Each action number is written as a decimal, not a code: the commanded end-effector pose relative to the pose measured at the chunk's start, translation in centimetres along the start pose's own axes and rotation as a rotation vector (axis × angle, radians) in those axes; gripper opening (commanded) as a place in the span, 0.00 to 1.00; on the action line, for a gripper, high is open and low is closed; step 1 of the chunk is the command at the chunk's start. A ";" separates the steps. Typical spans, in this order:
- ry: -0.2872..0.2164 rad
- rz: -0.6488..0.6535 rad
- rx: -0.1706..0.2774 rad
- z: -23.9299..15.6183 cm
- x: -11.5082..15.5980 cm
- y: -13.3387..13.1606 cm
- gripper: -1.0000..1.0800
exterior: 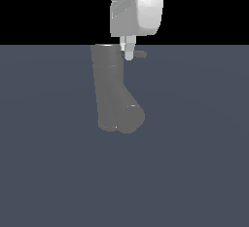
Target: Turn on the faucet by rotating a designated handle.
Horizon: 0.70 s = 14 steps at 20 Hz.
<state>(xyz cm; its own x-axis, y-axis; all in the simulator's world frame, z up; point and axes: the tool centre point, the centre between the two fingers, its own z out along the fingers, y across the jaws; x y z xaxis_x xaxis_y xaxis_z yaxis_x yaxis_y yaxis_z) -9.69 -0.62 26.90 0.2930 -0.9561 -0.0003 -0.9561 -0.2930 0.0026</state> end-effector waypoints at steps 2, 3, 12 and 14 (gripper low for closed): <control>0.000 0.002 0.000 0.0 0.3 -0.2 0.00; 0.000 0.004 0.001 0.0 0.6 -0.4 0.00; 0.000 0.018 0.001 0.0 3.4 -2.4 0.00; 0.000 0.021 0.001 0.0 4.0 -2.8 0.00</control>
<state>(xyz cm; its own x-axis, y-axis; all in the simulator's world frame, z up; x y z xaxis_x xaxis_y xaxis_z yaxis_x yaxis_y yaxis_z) -6.73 -2.48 26.92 0.2885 -0.9575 -0.0029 -0.9574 -0.2885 0.0103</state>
